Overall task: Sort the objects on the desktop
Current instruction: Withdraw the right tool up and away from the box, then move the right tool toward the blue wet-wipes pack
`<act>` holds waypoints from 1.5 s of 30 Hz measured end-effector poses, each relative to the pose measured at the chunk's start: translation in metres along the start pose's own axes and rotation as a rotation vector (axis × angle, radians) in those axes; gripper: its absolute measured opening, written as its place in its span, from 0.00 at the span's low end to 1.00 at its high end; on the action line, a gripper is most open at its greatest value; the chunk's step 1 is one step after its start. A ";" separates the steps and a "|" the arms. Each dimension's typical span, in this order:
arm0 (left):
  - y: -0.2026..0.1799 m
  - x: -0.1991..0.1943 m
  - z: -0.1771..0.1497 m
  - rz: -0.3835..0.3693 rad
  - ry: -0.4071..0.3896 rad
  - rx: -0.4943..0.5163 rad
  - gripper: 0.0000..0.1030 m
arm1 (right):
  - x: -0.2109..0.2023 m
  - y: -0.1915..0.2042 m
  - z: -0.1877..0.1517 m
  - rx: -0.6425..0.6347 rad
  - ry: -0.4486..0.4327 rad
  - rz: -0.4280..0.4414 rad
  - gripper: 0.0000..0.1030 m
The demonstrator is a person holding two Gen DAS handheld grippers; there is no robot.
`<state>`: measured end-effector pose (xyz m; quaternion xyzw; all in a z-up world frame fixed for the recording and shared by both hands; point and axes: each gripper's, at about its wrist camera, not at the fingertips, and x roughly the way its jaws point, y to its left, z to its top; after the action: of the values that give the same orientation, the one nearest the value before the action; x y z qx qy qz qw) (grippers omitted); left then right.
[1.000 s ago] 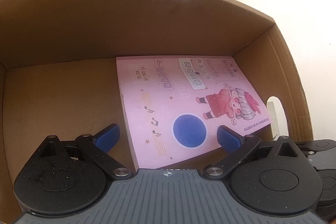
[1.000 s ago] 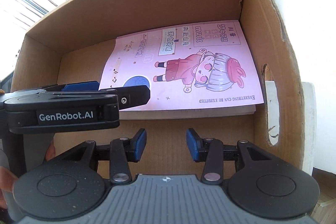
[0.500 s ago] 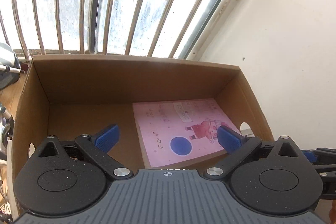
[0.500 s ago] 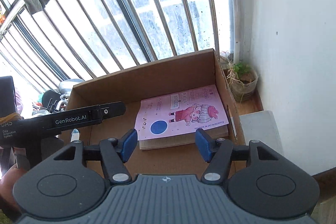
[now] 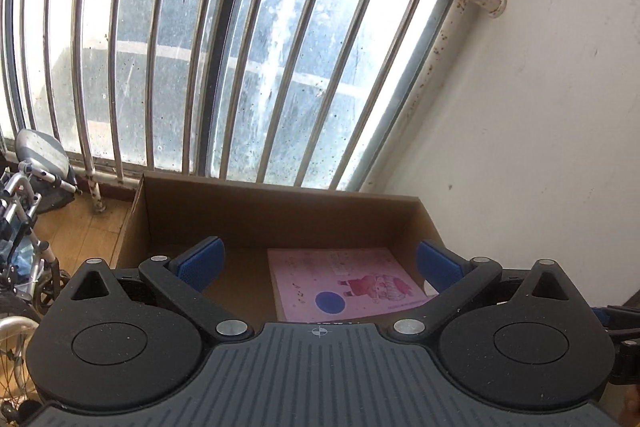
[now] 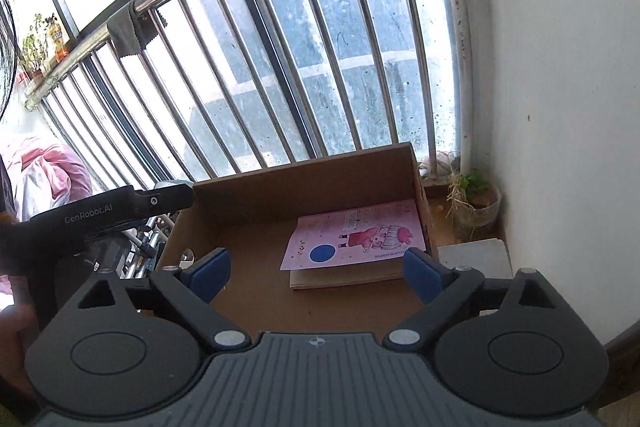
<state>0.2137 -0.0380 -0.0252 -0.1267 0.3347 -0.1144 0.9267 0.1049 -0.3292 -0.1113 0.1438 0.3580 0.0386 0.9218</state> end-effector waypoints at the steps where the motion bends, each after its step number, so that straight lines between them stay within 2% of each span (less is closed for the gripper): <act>1: -0.004 -0.006 -0.004 -0.001 -0.008 -0.012 1.00 | -0.007 -0.001 -0.002 -0.011 -0.003 -0.001 0.96; 3: -0.009 -0.020 -0.009 0.002 -0.016 -0.022 1.00 | -0.018 -0.003 -0.008 -0.036 0.014 -0.003 1.00; 8: -0.023 -0.054 -0.036 0.024 0.023 0.012 1.00 | -0.021 -0.005 -0.031 -0.091 0.097 -0.038 1.00; 11: -0.024 -0.066 -0.064 -0.012 0.086 0.009 1.00 | -0.009 -0.006 -0.049 -0.128 0.150 -0.045 1.00; 13: -0.024 -0.068 -0.085 -0.018 0.141 -0.031 1.00 | 0.000 -0.007 -0.063 -0.160 0.181 -0.027 1.00; 17: -0.024 -0.058 -0.134 0.023 0.273 -0.132 1.00 | 0.028 -0.008 -0.086 -0.234 0.255 -0.045 1.00; 21: -0.032 -0.048 -0.173 0.101 0.351 -0.128 1.00 | 0.057 -0.007 -0.103 -0.306 0.359 -0.122 1.00; 28: -0.028 -0.023 -0.217 0.124 0.434 -0.169 1.00 | 0.077 -0.005 -0.119 -0.345 0.406 -0.023 1.00; 33: -0.021 -0.009 -0.237 0.119 0.449 -0.198 0.99 | 0.095 -0.006 -0.124 -0.260 0.446 0.102 0.97; 38: -0.013 0.007 -0.251 0.139 0.477 -0.225 0.98 | 0.126 -0.010 -0.132 -0.167 0.550 0.176 0.78; 41: -0.010 0.013 -0.255 0.132 0.496 -0.226 0.98 | 0.141 -0.016 -0.137 -0.061 0.619 0.250 0.77; 45: -0.018 0.016 -0.256 0.102 0.503 -0.193 0.95 | 0.146 -0.022 -0.138 0.008 0.652 0.284 0.75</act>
<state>0.0569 -0.1001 -0.2194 -0.1651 0.5696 -0.0632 0.8027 0.1197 -0.2923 -0.3099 0.1758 0.6101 0.2089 0.7438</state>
